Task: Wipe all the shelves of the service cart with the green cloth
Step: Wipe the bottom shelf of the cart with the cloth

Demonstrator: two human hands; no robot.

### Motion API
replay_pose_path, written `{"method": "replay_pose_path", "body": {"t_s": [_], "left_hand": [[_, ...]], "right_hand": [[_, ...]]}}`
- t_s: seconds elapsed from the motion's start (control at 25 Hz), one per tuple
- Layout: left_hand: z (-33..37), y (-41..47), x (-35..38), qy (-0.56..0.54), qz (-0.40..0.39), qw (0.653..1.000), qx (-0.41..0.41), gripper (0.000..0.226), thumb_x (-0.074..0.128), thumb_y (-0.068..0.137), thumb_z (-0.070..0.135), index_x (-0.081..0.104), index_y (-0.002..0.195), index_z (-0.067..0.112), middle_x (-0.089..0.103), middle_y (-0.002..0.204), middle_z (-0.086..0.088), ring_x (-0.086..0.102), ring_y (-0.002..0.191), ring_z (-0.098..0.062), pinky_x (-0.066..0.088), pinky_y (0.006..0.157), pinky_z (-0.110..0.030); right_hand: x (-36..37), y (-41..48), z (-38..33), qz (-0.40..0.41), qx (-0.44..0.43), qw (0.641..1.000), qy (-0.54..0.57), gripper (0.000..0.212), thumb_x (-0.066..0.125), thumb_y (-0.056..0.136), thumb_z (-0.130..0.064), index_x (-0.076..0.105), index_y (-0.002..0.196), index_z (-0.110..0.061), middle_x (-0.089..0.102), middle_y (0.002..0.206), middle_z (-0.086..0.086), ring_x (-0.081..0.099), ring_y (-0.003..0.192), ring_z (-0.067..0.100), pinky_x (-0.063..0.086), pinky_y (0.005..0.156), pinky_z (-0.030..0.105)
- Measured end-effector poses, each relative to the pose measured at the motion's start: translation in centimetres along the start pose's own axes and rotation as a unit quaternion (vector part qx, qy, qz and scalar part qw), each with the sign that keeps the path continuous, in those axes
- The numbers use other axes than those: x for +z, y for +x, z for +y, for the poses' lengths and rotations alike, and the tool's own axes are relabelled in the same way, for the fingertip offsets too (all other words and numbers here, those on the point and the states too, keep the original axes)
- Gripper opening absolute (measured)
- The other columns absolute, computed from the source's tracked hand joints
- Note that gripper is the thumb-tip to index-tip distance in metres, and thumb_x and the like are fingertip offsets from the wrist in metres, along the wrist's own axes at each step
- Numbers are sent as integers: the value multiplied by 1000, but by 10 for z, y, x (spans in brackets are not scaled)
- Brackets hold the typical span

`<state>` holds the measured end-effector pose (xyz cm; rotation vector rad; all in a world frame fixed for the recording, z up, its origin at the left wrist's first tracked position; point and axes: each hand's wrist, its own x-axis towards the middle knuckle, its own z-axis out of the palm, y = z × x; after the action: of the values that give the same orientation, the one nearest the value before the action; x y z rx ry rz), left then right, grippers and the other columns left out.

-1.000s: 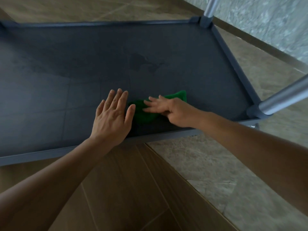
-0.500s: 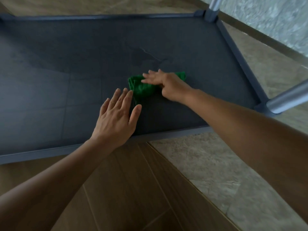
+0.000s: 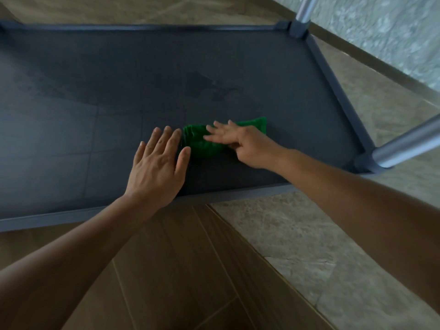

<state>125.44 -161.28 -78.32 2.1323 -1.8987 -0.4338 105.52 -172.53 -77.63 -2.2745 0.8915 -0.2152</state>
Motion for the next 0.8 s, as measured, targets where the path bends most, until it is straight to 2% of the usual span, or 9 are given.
{"method": "replay_pose_path", "body": {"t_s": [0.12,0.24,0.32,0.44,0.64,0.8], "left_hand": [[1,0,-1,1,3,1000,-6,72,1,90,60,11,153,26,5,161,6,-8,146,-8,-2,120,-37],[1,-2,0,6,9,1000,8,70,0,94,61,12,153,25,6,161,6,-7,146,-7,-3,120,-35],[1,-2,1,12,10,1000,21,71,1,92,59,13,153,24,7,160,5,-6,146,-7,-3,120,-34],[1,-1,1,16,10,999,31,71,1,92,59,13,153,24,8,160,6,-6,146,-6,-3,120,-33],[3,-2,-1,14,8,999,27,71,2,93,57,14,153,22,9,160,6,-5,146,-6,-1,120,-33],[4,-3,-5,26,32,999,19,71,3,93,53,20,152,18,16,159,3,2,147,-8,3,120,-33]], "right_hand": [[5,-38,-7,-60,-22,997,34,66,41,80,25,51,133,-14,38,147,1,21,142,8,3,118,23],[6,-47,-8,-83,-28,996,32,80,38,68,30,50,134,-14,37,148,1,19,143,8,2,118,23],[5,-37,-8,-63,-31,997,11,84,38,62,30,51,134,-13,38,148,1,20,143,10,3,119,27],[-2,-1,-4,-21,-23,999,-24,81,39,65,29,52,133,-12,39,148,3,24,142,12,6,120,30],[-17,68,3,46,60,996,-48,80,34,68,28,50,135,-12,36,150,4,22,143,13,2,119,32],[-13,65,5,47,64,996,-37,81,32,68,27,49,136,-14,34,151,4,19,143,13,3,119,30]]}}
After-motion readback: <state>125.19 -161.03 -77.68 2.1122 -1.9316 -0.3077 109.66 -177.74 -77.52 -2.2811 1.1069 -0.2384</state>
